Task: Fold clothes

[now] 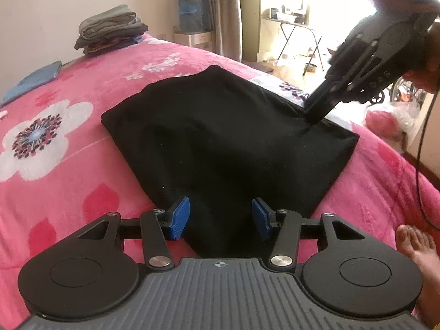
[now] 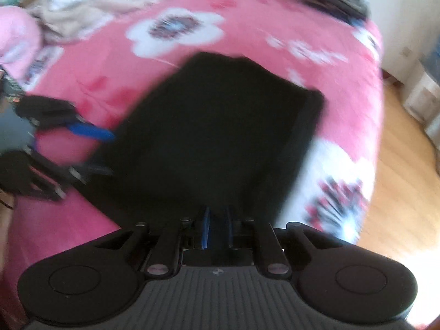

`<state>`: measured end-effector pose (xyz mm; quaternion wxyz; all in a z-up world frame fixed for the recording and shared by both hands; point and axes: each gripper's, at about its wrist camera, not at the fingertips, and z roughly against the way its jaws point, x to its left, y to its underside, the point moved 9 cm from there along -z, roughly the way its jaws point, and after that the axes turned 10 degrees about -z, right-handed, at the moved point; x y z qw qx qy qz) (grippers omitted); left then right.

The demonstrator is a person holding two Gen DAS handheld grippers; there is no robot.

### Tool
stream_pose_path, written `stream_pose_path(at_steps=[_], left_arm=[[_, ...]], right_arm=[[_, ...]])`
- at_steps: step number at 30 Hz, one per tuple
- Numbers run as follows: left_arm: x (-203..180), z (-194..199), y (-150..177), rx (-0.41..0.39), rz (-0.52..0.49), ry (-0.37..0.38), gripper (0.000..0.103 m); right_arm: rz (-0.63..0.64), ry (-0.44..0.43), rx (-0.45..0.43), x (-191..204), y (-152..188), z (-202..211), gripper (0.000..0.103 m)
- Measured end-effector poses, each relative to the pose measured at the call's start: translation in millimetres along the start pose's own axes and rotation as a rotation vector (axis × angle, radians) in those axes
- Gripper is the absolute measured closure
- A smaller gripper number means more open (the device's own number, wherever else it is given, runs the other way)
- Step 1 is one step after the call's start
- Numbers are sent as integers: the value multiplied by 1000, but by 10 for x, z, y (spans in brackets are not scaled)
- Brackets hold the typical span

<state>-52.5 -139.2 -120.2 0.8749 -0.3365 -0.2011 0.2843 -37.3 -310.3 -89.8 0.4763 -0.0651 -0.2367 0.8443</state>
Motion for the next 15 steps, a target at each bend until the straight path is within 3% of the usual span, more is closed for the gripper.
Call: stream_pose_path(at_steps=[7, 12, 15], left_arm=[[-71, 71, 112, 30, -30, -18, 51], [-80, 122, 190, 53, -18, -9, 49], [-50, 143, 230, 76, 22, 7, 48]], right_arm=[[66, 25, 112, 70, 279, -274, 89], [77, 78, 199, -19, 495, -137, 89], [64, 109, 187, -80, 483, -35, 89]])
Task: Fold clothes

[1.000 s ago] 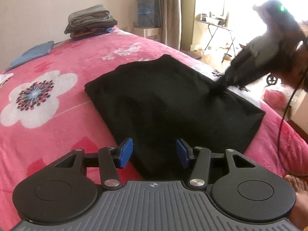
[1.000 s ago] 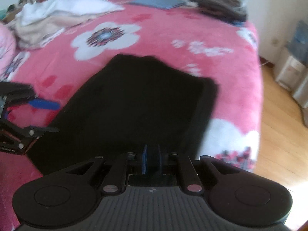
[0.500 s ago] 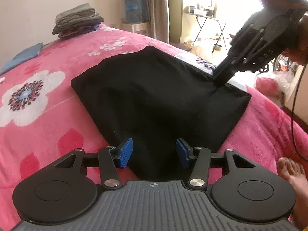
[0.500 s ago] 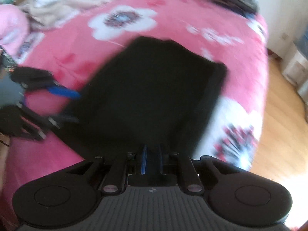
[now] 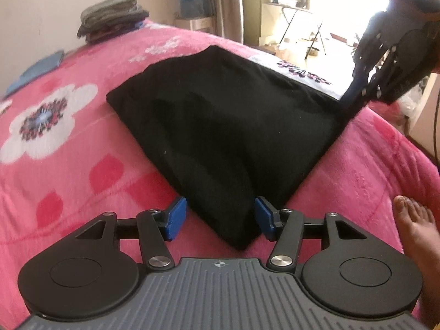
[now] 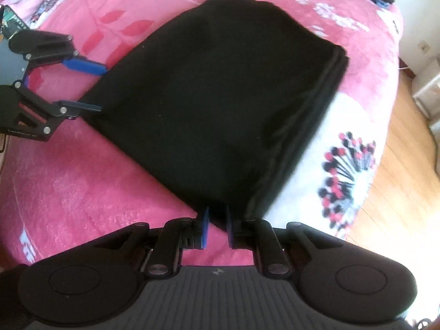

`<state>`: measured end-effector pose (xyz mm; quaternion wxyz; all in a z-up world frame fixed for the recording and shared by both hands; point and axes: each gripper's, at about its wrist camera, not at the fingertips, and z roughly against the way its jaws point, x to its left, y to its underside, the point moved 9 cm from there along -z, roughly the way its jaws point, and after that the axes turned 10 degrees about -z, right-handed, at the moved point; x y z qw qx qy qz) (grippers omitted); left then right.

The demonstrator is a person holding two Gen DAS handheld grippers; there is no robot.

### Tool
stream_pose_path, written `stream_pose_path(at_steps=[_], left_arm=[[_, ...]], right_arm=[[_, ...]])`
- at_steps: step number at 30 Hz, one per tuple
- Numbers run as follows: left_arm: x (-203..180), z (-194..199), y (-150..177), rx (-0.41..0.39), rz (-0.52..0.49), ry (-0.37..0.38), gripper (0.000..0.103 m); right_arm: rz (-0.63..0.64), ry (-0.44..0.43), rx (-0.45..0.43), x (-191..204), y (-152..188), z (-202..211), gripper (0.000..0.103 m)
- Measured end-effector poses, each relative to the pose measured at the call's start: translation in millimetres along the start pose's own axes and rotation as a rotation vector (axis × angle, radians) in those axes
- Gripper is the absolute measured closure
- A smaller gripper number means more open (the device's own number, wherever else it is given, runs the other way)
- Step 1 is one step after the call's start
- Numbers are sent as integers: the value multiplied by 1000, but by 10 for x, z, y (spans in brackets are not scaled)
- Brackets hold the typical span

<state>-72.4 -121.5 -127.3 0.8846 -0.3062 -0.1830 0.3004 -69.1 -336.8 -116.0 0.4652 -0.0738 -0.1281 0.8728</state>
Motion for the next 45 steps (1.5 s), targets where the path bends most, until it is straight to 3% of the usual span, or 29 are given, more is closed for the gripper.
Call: stream_pose_path(at_steps=[13, 27, 30, 35, 37, 45], left_arm=[[8, 138, 75, 87, 22, 7, 46], [184, 173, -42, 83, 112, -29, 41], [216, 216, -82, 37, 152, -26, 34], [281, 318, -182, -61, 215, -30, 5], [302, 348, -216, -88, 239, -29, 4], [331, 334, -211, -76, 264, -62, 2]], right_arm=[[-87, 1, -223, 65, -546, 199, 84], [-187, 8, -235, 34, -559, 186, 80], [-194, 11, -235, 41, -562, 177, 80], [-175, 18, -238, 86, -552, 166, 80], [-175, 16, -240, 92, -549, 167, 80], [-190, 17, -246, 88, -555, 164, 79]])
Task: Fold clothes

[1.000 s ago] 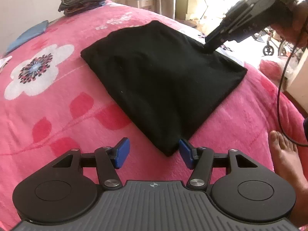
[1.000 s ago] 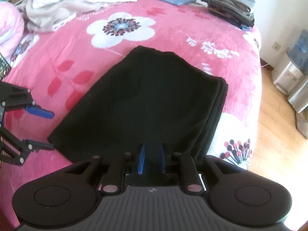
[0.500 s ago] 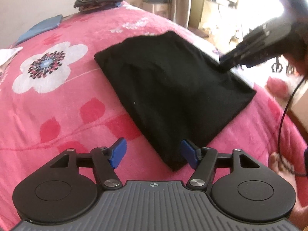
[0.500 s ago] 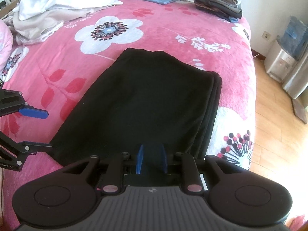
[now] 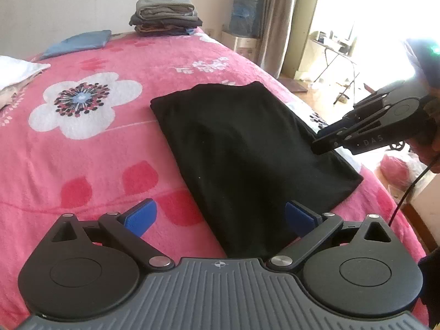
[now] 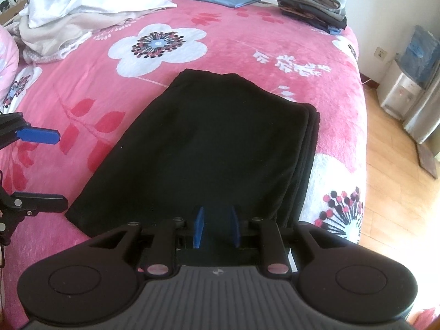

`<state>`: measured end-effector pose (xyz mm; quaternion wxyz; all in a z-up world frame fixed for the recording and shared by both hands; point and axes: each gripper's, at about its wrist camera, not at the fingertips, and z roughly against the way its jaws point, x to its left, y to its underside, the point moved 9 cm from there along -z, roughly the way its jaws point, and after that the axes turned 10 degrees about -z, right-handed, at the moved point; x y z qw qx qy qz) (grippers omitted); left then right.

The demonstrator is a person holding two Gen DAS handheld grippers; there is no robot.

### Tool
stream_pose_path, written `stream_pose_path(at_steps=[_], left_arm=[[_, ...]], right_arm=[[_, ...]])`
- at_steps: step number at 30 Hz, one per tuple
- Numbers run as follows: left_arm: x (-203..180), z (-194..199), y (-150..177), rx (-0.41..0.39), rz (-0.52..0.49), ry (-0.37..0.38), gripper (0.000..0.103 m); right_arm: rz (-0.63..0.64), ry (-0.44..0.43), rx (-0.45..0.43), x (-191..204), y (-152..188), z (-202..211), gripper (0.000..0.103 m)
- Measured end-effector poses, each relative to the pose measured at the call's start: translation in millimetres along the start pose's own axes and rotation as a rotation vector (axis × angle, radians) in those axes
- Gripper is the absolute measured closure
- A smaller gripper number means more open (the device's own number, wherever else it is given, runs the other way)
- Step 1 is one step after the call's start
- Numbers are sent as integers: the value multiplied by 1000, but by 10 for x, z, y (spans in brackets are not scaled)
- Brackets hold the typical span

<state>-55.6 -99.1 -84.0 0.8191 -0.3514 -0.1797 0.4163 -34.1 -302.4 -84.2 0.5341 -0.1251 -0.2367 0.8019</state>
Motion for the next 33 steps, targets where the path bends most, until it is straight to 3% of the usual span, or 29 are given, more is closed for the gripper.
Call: stream_pose_path(at_steps=[33], left_arm=[[36, -26, -29, 5, -28, -83, 0]], right_arm=[[-8, 7, -19, 33, -21, 21, 79]])
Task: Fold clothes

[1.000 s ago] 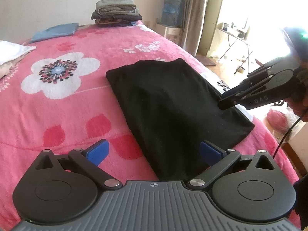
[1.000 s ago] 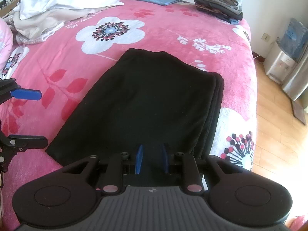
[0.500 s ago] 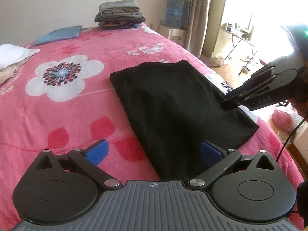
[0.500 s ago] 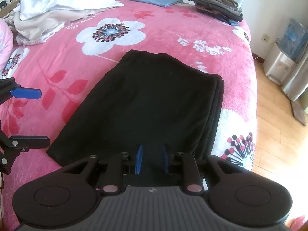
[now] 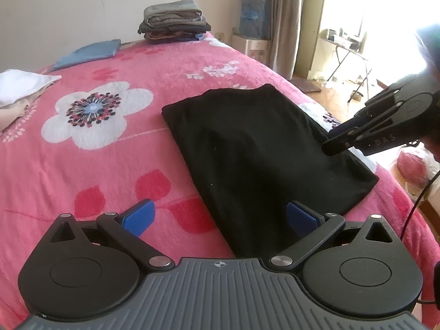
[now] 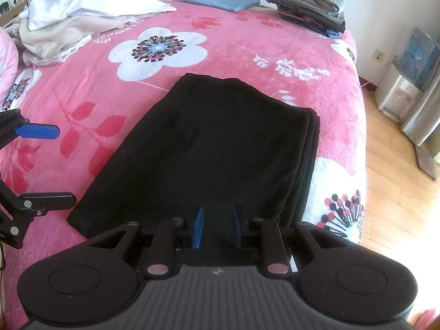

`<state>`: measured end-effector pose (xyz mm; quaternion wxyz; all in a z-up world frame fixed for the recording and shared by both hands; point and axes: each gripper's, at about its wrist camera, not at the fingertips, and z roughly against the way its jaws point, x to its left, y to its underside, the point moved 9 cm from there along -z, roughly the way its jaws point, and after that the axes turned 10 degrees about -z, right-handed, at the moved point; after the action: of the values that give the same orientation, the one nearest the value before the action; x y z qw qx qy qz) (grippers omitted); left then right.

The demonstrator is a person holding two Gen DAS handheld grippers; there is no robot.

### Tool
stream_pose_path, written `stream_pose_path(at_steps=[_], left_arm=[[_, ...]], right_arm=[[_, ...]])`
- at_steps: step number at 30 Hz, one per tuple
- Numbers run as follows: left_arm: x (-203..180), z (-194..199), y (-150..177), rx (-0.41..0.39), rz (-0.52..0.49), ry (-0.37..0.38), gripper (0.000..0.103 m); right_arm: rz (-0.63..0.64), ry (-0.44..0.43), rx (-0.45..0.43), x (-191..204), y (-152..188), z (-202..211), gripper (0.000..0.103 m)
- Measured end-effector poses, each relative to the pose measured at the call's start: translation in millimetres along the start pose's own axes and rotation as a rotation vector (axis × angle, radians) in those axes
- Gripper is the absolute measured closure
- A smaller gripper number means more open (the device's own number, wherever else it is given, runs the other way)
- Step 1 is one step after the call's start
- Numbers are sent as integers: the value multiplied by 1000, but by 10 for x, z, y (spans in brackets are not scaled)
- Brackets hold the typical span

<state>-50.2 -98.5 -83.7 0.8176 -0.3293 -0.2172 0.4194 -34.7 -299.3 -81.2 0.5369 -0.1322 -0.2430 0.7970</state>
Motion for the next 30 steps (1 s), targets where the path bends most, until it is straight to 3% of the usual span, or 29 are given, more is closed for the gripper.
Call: stream_pose_path(at_steps=[30], left_arm=[[11, -53, -5, 61, -12, -36, 0]], right_arm=[[-1, 17, -24, 29, -6, 43, 78]])
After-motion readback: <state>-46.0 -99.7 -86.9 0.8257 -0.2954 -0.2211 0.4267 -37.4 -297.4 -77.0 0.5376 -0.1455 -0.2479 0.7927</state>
